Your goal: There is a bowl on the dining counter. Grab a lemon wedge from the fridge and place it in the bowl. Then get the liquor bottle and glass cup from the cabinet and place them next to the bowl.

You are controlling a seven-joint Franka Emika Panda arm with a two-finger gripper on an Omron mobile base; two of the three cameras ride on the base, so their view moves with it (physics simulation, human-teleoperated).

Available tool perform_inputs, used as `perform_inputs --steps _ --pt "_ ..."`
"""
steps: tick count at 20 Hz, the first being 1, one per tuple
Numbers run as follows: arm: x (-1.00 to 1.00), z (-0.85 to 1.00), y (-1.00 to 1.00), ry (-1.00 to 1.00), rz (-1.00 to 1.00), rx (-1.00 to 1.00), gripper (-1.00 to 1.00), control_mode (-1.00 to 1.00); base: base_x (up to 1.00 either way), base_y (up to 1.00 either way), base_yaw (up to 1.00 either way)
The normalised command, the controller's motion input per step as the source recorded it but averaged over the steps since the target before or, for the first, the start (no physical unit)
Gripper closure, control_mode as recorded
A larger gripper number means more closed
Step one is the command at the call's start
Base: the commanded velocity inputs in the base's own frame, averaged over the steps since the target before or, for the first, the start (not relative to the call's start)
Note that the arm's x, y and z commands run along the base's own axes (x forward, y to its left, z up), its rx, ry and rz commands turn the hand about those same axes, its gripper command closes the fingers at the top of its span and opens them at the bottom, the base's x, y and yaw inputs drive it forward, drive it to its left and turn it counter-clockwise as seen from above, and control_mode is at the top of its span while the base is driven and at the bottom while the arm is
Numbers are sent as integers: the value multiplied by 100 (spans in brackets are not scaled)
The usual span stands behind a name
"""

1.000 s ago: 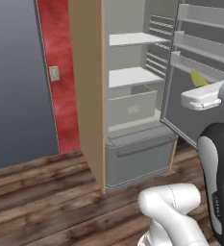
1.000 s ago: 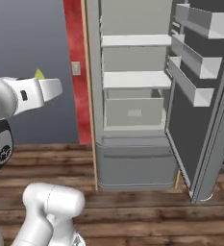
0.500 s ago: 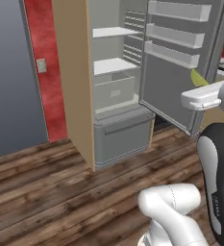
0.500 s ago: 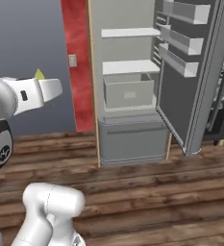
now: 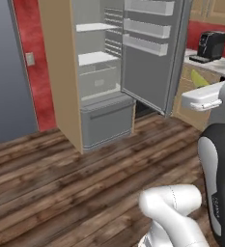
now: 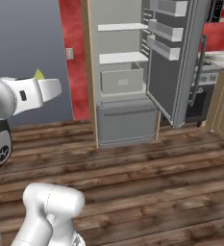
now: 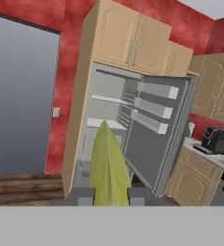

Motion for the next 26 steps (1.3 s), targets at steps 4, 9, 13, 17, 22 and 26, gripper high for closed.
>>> perform_inputs --steps 4,9,13,17,22,26 --pt "0 0 0 0 0 0 100 100 -100 -5 -14" --pt "0 0 0 0 0 0 100 100 -100 -12 -15" --pt "0 0 0 0 0 0 100 100 -100 -8 -15" --pt "0 0 0 0 0 0 100 100 -100 -9 -15" --pt "0 0 0 0 0 0 100 100 -100 -16 -14" --pt "0 0 0 0 0 0 100 100 -100 -30 -12"
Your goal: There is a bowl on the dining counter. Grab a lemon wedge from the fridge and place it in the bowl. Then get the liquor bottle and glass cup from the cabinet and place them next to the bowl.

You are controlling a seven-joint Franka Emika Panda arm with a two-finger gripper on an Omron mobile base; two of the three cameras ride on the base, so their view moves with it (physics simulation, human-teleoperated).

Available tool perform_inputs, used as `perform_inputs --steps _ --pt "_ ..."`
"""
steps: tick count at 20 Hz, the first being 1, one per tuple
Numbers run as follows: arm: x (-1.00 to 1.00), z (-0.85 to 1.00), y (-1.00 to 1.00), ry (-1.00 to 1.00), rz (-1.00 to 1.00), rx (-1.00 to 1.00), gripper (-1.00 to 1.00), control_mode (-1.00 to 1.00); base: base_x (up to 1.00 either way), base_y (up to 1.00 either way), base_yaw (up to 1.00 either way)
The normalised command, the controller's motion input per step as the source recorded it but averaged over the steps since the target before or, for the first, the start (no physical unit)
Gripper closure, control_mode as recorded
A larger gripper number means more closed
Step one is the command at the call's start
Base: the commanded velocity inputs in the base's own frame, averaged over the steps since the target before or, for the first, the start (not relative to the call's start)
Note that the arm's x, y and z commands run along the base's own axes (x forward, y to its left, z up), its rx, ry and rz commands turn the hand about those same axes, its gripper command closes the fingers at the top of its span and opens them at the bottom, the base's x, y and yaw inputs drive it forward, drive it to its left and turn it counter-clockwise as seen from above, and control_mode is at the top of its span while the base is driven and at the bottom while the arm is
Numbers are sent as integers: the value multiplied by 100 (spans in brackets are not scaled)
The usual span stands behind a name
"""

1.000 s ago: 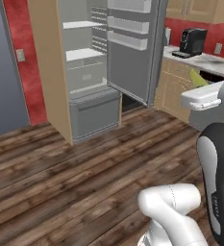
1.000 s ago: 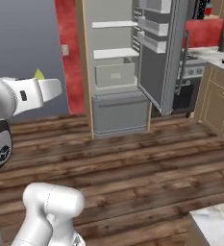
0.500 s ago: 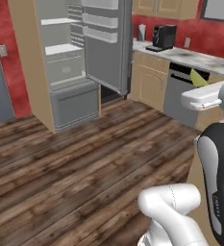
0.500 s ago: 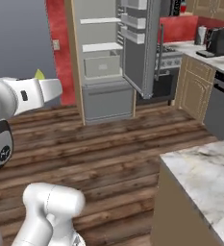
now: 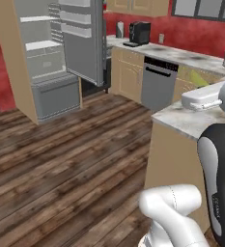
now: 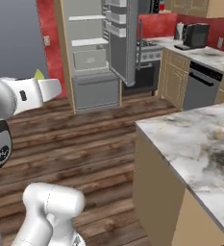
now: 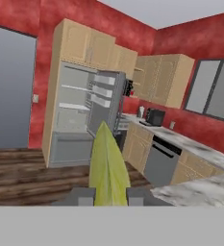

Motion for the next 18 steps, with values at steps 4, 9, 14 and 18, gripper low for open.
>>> perform_inputs --steps 4,9,14,18 --pt "0 0 0 0 0 0 100 100 -99 -56 -8" --pt "0 0 0 0 0 0 100 100 -74 -81 -2" --pt "0 0 0 0 0 0 100 100 -48 -99 0" --pt "0 0 0 0 0 0 100 100 -26 -100 0"
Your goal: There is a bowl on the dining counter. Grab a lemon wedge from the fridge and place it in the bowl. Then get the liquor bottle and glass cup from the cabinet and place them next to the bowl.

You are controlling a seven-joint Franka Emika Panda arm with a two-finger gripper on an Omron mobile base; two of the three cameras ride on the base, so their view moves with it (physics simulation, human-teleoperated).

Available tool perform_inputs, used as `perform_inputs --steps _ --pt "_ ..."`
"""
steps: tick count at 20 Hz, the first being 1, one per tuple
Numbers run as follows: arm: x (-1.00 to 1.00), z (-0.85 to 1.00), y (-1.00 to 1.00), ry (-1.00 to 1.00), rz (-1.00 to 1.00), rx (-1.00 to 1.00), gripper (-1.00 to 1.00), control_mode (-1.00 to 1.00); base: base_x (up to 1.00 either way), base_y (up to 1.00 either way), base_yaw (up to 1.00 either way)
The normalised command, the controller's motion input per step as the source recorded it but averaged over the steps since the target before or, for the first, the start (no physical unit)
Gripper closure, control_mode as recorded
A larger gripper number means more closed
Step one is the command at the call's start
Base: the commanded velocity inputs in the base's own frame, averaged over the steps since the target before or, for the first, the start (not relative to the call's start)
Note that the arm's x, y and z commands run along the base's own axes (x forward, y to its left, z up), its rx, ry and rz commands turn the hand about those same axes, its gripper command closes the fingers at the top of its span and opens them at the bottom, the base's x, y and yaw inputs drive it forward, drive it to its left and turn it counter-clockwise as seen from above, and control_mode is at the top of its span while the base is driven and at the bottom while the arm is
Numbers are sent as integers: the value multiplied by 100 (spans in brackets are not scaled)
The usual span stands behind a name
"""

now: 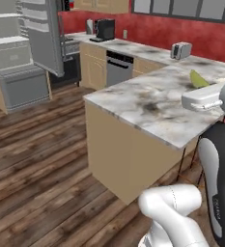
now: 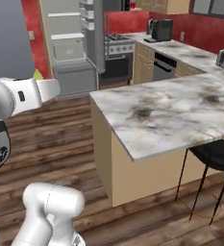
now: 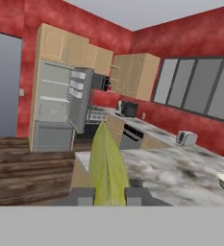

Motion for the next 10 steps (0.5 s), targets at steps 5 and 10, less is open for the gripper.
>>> perform_inputs --steps 5,10 --pt "0 0 0 0 0 0 100 100 -7 -100 1" --pt "0 0 0 0 0 0 100 100 0 -100 2"
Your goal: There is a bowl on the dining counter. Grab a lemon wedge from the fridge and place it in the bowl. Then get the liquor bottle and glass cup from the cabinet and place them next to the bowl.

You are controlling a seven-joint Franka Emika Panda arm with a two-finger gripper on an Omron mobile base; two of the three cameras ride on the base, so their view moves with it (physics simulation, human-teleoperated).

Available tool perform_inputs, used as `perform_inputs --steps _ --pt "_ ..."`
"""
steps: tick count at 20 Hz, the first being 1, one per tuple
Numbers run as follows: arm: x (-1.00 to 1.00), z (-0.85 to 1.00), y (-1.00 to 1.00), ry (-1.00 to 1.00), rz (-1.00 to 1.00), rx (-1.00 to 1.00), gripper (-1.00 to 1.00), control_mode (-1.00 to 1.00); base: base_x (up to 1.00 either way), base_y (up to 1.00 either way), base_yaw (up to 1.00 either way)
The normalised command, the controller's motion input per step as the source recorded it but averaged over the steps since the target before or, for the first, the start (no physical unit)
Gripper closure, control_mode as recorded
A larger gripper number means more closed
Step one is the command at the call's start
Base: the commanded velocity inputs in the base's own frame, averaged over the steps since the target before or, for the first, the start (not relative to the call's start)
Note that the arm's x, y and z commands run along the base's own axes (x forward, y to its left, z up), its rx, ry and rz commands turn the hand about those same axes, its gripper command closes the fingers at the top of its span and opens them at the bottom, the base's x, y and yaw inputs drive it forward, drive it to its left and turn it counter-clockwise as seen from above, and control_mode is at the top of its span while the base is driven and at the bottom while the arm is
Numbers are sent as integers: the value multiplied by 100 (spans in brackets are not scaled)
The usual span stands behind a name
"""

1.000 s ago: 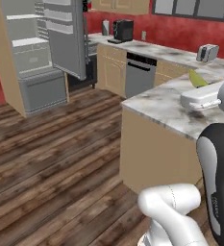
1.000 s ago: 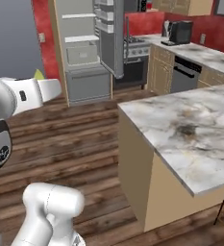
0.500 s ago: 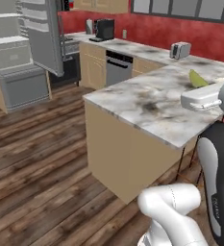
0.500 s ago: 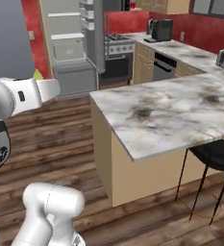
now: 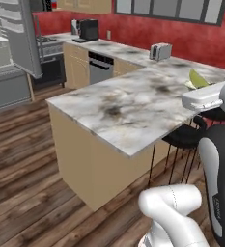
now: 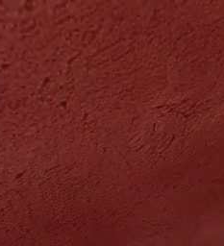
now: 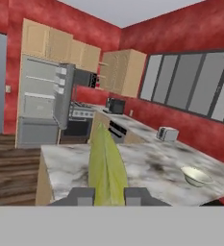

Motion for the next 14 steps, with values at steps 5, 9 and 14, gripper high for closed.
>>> perform_inputs --steps 5,9,14 --pt "0 0 0 0 0 0 100 100 0 -100 5" --pt "0 0 0 0 0 0 100 100 3 -100 9" --pt "0 0 0 0 0 0 100 100 13 -100 12"
